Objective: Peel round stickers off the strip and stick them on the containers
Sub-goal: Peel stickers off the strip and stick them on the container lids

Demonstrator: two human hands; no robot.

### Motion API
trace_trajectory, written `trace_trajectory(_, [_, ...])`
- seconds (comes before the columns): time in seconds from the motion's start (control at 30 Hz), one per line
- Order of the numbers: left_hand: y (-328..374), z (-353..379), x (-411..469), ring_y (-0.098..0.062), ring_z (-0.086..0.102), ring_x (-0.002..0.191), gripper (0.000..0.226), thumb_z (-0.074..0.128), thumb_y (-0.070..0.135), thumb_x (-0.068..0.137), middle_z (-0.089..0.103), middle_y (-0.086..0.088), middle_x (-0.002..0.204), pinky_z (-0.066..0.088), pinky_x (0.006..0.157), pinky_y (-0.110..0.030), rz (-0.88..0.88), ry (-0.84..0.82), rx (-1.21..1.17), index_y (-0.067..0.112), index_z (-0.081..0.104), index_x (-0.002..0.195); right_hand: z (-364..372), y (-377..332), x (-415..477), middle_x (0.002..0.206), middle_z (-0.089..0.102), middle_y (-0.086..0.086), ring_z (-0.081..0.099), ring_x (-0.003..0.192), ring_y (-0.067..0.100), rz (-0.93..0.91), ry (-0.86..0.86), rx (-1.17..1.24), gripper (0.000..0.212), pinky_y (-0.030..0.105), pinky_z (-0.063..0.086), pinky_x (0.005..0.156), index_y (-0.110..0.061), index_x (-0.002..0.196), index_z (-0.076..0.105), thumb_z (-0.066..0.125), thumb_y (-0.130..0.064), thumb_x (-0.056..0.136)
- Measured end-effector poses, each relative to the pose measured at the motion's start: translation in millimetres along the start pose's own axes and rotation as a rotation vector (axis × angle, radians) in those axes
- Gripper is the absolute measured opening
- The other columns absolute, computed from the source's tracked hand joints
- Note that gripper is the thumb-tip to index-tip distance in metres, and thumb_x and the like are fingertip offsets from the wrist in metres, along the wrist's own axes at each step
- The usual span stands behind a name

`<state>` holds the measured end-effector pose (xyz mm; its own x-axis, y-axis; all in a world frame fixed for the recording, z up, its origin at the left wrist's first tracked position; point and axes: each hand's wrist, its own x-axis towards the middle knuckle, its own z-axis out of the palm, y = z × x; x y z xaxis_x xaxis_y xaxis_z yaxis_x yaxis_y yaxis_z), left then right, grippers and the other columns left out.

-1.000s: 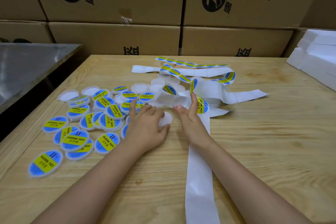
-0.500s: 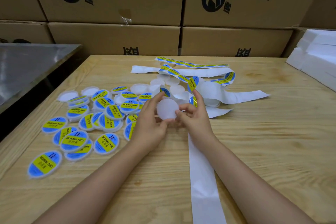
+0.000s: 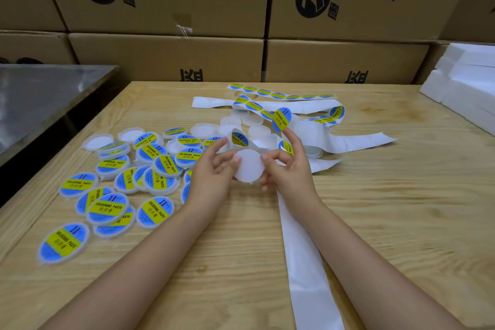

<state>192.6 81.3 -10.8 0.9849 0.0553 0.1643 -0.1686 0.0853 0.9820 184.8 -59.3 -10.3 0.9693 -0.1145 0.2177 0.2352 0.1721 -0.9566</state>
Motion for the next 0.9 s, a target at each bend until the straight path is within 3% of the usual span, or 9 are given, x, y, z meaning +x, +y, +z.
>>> trace_trajectory(0.1, [4,-2,1,-0.015,0.067,0.081,0.025,0.051,0.005,0.093,0.069,-0.005,0.088,0.058,0.066,-0.026,-0.141,-0.013,-0.137,0.006,0.057,0.118,0,0,0,0.072,0.058,0.001,0.055,0.046,0.015,-0.018,0.037,0.021,0.07,0.027,0.048,0.044,-0.023,0.144,0.022,0.056,0.003,0.089])
trace_trajectory(0.2, [7,-5,1,-0.018,0.07,0.078,0.017,0.05,0.0,0.092,0.07,-0.01,0.087,0.057,0.064,-0.024,-0.167,-0.055,-0.192,0.007,0.062,0.102,-1,-1,1,0.073,0.06,0.0,0.056,0.048,0.016,-0.029,0.053,0.016,0.065,0.026,0.048,0.043,-0.026,0.141,0.028,0.057,0.001,0.089])
trace_trajectory(0.3, [9,-6,1,-0.016,0.071,0.074,0.019,0.05,-0.001,0.092,0.071,-0.008,0.086,0.059,0.066,-0.027,-0.174,-0.05,-0.215,0.012,0.064,0.093,0,-2,4,0.084,0.062,-0.004,0.056,0.054,0.011,-0.023,0.113,-0.015,0.038,0.024,0.042,0.042,-0.034,0.118,0.051,0.061,-0.011,0.089])
trace_trajectory(0.4, [10,-6,1,-0.016,0.071,0.073,0.017,0.05,-0.001,0.092,0.071,-0.01,0.088,0.059,0.067,-0.027,-0.182,-0.042,-0.242,0.008,0.063,0.098,1,-3,5,0.085,0.061,0.001,0.052,0.059,0.01,0.052,0.168,0.137,0.007,0.02,0.038,0.041,-0.022,0.089,0.066,0.062,-0.017,0.088])
trace_trajectory(0.47, [11,-6,2,-0.016,0.071,0.073,0.018,0.05,-0.001,0.092,0.069,-0.013,0.092,0.058,0.065,-0.026,-0.177,-0.047,-0.255,0.005,0.061,0.105,0,-2,5,0.078,0.062,0.001,0.053,0.061,0.009,0.104,0.149,0.151,0.009,0.019,0.038,0.042,-0.017,0.08,0.067,0.062,-0.018,0.087])
trace_trajectory(0.6, [12,-7,2,-0.015,0.071,0.073,0.017,0.05,-0.002,0.092,0.07,-0.01,0.09,0.057,0.062,-0.023,-0.174,-0.069,-0.26,0.007,0.062,0.1,1,2,4,0.084,0.066,0.002,0.057,0.062,0.004,0.147,0.1,0.05,0.01,0.019,0.04,0.045,-0.009,0.084,0.067,0.064,-0.018,0.087])
trace_trajectory(0.9, [9,-8,1,-0.017,0.071,0.079,0.016,0.052,0.003,0.091,0.074,-0.003,0.085,0.057,0.064,-0.023,-0.161,-0.135,-0.253,0.011,0.064,0.099,3,6,4,0.07,0.066,0.0,0.057,0.061,0.005,0.14,0.105,0.008,0.015,0.02,0.041,0.046,-0.009,0.074,0.065,0.065,-0.018,0.087])
